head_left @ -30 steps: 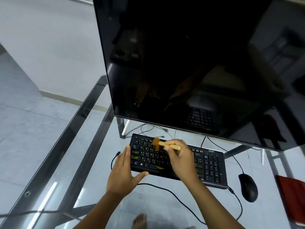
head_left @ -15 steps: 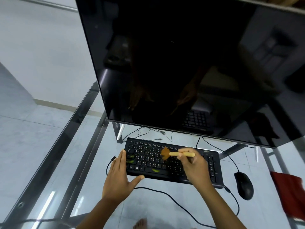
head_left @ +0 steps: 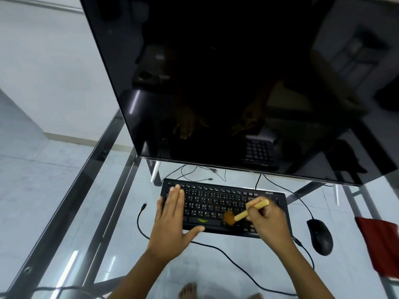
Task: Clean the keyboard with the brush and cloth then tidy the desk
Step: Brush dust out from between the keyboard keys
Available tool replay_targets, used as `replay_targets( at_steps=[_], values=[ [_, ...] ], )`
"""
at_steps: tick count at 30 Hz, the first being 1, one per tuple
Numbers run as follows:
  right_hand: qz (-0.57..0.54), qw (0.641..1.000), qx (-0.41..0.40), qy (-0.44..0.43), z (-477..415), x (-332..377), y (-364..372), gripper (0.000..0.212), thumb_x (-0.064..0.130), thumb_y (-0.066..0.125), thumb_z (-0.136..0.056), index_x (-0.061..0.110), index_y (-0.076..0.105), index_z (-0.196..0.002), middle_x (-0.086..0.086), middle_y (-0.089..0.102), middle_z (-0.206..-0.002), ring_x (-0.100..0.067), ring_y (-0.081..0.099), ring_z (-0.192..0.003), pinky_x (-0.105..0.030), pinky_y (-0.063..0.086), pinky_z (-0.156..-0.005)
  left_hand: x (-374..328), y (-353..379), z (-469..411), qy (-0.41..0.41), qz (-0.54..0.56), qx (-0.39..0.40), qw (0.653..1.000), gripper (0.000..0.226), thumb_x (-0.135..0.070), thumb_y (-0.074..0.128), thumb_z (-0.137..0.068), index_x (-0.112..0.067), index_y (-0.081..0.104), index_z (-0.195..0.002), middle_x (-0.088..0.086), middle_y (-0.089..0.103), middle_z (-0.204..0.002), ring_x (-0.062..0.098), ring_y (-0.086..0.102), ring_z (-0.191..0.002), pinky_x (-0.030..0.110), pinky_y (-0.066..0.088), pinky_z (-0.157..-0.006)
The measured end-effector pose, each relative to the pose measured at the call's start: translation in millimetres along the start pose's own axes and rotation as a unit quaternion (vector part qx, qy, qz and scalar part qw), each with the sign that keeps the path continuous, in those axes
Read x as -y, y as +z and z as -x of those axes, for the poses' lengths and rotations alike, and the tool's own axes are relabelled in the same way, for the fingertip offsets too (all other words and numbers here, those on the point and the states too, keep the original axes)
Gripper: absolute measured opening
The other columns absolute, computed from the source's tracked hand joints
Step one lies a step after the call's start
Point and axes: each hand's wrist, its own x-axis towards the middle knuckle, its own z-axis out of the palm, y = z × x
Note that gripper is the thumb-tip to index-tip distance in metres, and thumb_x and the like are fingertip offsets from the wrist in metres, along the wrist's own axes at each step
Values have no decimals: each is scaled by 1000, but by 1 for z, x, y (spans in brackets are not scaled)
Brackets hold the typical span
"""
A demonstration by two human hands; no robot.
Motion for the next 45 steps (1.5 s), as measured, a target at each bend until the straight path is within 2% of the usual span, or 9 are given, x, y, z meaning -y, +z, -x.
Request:
replay_targets(
  at_steps=[2,12,14,18,22,25,29,39,45],
  values=[
    [29,997,71,0,1,2,2,17,6,59,-92,17,65,-82,11,73,-67,-36,67,-71,-45,56,-66,-14,1,-12,34,-9,27,999,106,-79,41,-83,-5,13,-153,6,6,-162,19,-1,-150,44,3,-119],
    [19,998,-31,-50,-23,6,1,19,14,63,-93,30,65,-83,6,72,-81,-3,66,-76,-17,53,-71,-52,17,-49,65,-28,125,990,121,-81,47,-74,-10,-12,-152,2,-19,-160,12,-25,-144,41,-12,-120],
    [6,992,-108,-66,-28,3,-5,19,11,62,-92,28,65,-84,5,71,-84,-8,66,-75,-23,53,-70,-54,20,-51,59,-32,133,989,121,-81,47,-74,-10,-10,-153,2,-17,-161,13,-23,-145,41,-12,-119],
    [-23,1000,7,-15,-28,-2,-8,13,14,61,-94,24,66,-87,6,75,-76,-14,72,-78,-33,59,-75,-54,24,-50,51,-59,161,984,120,-84,41,-75,-9,-11,-152,4,-19,-160,16,-24,-145,45,-13,-119],
    [-4,992,-120,-27,-32,-15,-28,27,12,61,-93,34,62,-77,4,72,-78,-16,68,-76,-29,52,-69,-59,25,-51,41,-74,161,983,119,-85,36,-74,-9,-10,-152,5,-18,-160,16,-25,-144,46,-15,-117],
    [-45,999,9,14,-28,-20,-30,16,13,60,-94,25,68,-85,-1,75,-80,-17,73,-80,-36,58,-83,-65,25,-54,48,-77,170,981,118,-85,34,-74,-10,-12,-152,4,-20,-160,16,-27,-144,48,-14,-118],
    [-10,987,-163,-3,-32,-37,-47,21,12,62,-92,30,63,-80,4,73,-79,-18,70,-80,-10,47,-70,-80,28,-61,71,-72,185,978,116,-83,38,-77,-10,-11,-152,4,-20,-160,16,-26,-144,49,-10,-119],
    [-105,982,-143,69,-17,-63,-73,13,12,60,-94,20,66,-85,-3,74,-83,-26,72,-82,-29,54,-76,-96,39,-62,85,-87,217,968,114,-79,43,-79,-10,-9,-153,5,-22,-159,18,-28,-143,50,-8,-119],
    [-40,976,-208,56,-8,-68,-87,13,12,59,-92,23,64,-86,-1,73,-87,-21,71,-80,-16,49,-65,-97,39,-62,85,-107,215,967,115,-82,38,-78,-9,-10,-152,6,-21,-159,18,-27,-144,49,-9,-119]
  ],
)
